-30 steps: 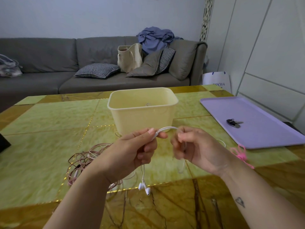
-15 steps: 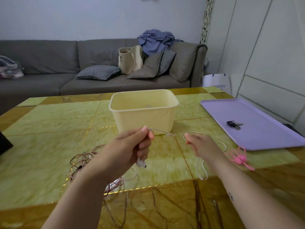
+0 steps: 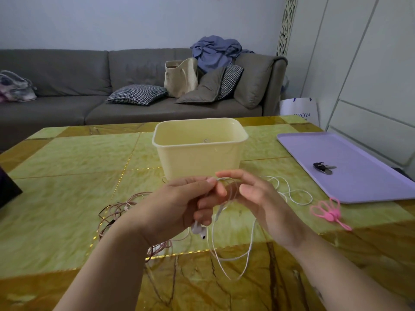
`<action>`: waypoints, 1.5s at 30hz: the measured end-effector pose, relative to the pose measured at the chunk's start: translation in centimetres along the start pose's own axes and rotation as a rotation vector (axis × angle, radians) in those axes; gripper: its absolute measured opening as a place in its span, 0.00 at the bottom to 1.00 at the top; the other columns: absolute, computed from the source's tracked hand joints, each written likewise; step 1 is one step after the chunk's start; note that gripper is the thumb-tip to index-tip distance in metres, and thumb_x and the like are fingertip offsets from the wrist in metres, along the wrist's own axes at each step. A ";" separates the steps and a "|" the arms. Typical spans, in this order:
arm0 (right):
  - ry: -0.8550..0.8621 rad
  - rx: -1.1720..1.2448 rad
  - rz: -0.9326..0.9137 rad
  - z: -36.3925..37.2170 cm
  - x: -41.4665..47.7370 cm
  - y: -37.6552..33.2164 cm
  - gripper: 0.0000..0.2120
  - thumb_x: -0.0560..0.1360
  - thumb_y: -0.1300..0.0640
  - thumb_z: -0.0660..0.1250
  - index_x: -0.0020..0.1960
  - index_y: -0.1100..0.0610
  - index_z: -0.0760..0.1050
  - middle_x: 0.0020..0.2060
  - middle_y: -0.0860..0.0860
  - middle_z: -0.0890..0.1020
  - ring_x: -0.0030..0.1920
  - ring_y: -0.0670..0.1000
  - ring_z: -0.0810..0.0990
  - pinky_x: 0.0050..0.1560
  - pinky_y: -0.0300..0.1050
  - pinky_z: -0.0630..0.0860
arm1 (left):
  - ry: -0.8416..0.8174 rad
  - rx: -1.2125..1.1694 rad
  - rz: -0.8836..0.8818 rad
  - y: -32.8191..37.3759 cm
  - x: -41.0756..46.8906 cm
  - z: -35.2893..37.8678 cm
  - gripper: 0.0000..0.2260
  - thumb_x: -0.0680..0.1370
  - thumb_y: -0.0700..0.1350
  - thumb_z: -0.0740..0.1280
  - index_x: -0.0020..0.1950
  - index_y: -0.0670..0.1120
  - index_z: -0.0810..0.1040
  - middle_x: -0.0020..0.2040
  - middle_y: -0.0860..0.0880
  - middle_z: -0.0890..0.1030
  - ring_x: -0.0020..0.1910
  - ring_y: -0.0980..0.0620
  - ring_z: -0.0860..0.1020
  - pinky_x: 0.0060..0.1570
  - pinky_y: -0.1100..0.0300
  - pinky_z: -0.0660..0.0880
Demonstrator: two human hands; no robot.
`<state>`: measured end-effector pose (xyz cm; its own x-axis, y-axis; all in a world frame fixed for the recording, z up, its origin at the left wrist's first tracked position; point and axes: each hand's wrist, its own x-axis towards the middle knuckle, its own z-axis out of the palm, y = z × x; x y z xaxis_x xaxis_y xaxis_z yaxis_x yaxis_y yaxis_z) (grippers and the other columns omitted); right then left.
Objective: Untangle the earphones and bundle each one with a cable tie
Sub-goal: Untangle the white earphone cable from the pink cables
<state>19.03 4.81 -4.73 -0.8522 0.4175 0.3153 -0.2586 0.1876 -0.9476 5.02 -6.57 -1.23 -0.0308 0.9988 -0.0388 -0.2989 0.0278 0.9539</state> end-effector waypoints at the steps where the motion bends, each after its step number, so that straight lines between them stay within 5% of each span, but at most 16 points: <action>1: -0.014 0.020 0.019 -0.1 0.0 0.0 0.24 0.70 0.46 0.61 0.62 0.56 0.74 0.49 0.53 0.83 0.57 0.54 0.79 0.65 0.52 0.71 | -0.004 -0.016 -0.003 0.1 -0.1 0.0 0.12 0.74 0.46 0.60 0.35 0.46 0.81 0.26 0.52 0.65 0.22 0.57 0.63 0.27 0.65 0.69; 6: -0.140 -0.041 0.146 0.0 0.3 0.4 0.15 0.70 0.57 0.67 0.56 0.54 0.76 0.52 0.53 0.79 0.59 0.50 0.76 0.60 0.45 0.72 | -0.080 -0.085 0.000 0.3 -0.3 -0.1 0.10 0.76 0.46 0.62 0.38 0.46 0.80 0.26 0.54 0.65 0.21 0.60 0.63 0.27 0.65 0.69; 9: -0.266 0.050 0.365 0.1 0.0 0.8 0.11 0.71 0.61 0.67 0.54 0.59 0.77 0.36 0.54 0.80 0.42 0.52 0.81 0.49 0.40 0.75 | -0.112 -0.212 0.130 0.6 -0.1 -0.5 0.05 0.74 0.47 0.68 0.41 0.46 0.79 0.27 0.56 0.66 0.21 0.62 0.64 0.28 0.67 0.69; 11: -0.249 0.075 0.465 -0.3 0.0 1.1 0.05 0.74 0.62 0.66 0.49 0.58 0.77 0.25 0.48 0.73 0.31 0.48 0.78 0.44 0.41 0.76 | 0.068 -0.351 0.253 1.2 0.0 -1.0 0.06 0.74 0.46 0.64 0.39 0.47 0.77 0.26 0.56 0.64 0.21 0.62 0.62 0.26 0.68 0.68; 15: 0.103 0.003 0.498 -2.1 0.4 1.5 0.06 0.77 0.61 0.63 0.47 0.60 0.78 0.22 0.46 0.64 0.21 0.44 0.64 0.36 0.38 0.73 | 0.498 -0.554 0.414 1.7 -0.4 -4.1 0.04 0.74 0.44 0.60 0.40 0.49 0.72 0.25 0.56 0.62 0.21 0.60 0.60 0.26 0.70 0.65; 18: 0.256 -0.146 0.471 -3.4 0.5 1.5 0.06 0.77 0.57 0.65 0.46 0.59 0.79 0.23 0.47 0.62 0.22 0.44 0.60 0.35 0.38 0.71 | 0.811 -0.310 0.285 0.6 -0.5 -7.1 0.09 0.80 0.43 0.56 0.43 0.47 0.72 0.23 0.56 0.63 0.21 0.59 0.60 0.24 0.68 0.63; 21: 0.247 -0.100 0.441 -3.7 0.5 1.0 0.07 0.72 0.54 0.68 0.43 0.58 0.79 0.23 0.47 0.63 0.23 0.45 0.61 0.35 0.39 0.69 | 0.935 0.152 0.150 -0.1 -0.8 -8.2 0.11 0.82 0.44 0.55 0.43 0.45 0.74 0.25 0.54 0.66 0.25 0.56 0.63 0.29 0.63 0.64; 24: 0.177 0.030 0.407 -3.6 0.4 -0.1 0.11 0.66 0.50 0.69 0.41 0.58 0.80 0.24 0.48 0.66 0.24 0.44 0.62 0.32 0.39 0.65 | 0.918 0.670 0.025 -0.4 -1.0 -7.6 0.13 0.81 0.52 0.57 0.45 0.49 0.78 0.36 0.48 0.74 0.33 0.50 0.70 0.38 0.56 0.69; 27: 0.146 -0.135 0.298 -3.1 0.4 -1.2 0.12 0.66 0.45 0.68 0.40 0.53 0.82 0.25 0.48 0.68 0.26 0.44 0.64 0.33 0.39 0.64 | 0.838 0.999 -0.060 -1.1 -0.2 -6.4 0.15 0.80 0.57 0.57 0.52 0.50 0.78 0.48 0.45 0.79 0.45 0.47 0.77 0.50 0.52 0.73; 30: 0.110 -0.397 0.194 -2.4 0.4 -1.6 0.08 0.71 0.47 0.68 0.41 0.50 0.82 0.28 0.45 0.74 0.30 0.42 0.69 0.35 0.34 0.67 | 0.853 1.172 0.148 -1.5 0.5 -4.5 0.17 0.78 0.55 0.60 0.65 0.51 0.74 0.65 0.52 0.71 0.56 0.51 0.73 0.59 0.55 0.69; 33: 0.081 -0.466 0.172 -1.5 0.5 -1.3 0.05 0.73 0.50 0.69 0.42 0.50 0.82 0.30 0.39 0.79 0.32 0.35 0.75 0.37 0.29 0.69 | 0.600 1.041 0.380 -1.5 1.3 -1.1 0.17 0.77 0.56 0.59 0.64 0.54 0.75 0.63 0.59 0.73 0.59 0.60 0.73 0.56 0.70 0.67; 36: 0.053 -0.475 0.166 -1.0 0.5 -1.2 0.13 0.72 0.45 0.67 0.44 0.54 0.82 0.32 0.42 0.81 0.34 0.37 0.76 0.38 0.32 0.72 | 0.315 0.962 0.237 -2.6 1.8 1.0 0.16 0.77 0.59 0.55 0.52 0.55 0.79 0.46 0.58 0.82 0.46 0.64 0.77 0.49 0.65 0.73; 39: 0.102 -0.490 0.162 -1.8 0.4 -1.5 0.10 0.71 0.47 0.69 0.41 0.53 0.82 0.29 0.42 0.78 0.31 0.38 0.73 0.36 0.32 0.69 | 0.359 0.922 0.192 -2.8 1.8 0.2 0.18 0.77 0.60 0.55 0.37 0.53 0.78 0.28 0.55 0.74 0.30 0.58 0.72 0.37 0.59 0.70; 45: 0.192 -0.245 0.246 -3.5 0.5 -0.9 0.12 0.68 0.44 0.69 0.39 0.51 0.83 0.23 0.44 0.67 0.26 0.43 0.63 0.33 0.37 0.62 | 0.393 0.161 0.187 -0.4 1.0 -1.2 0.13 0.74 0.51 0.60 0.35 0.44 0.73 0.25 0.54 0.62 0.22 0.58 0.63 0.35 0.65 0.76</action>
<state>20.46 7.91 -3.56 -0.7685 0.6310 0.1059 0.0789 0.2577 -0.9630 3.99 -5.65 -2.00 -0.4387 0.8968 0.0582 -0.1025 -0.1142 0.9882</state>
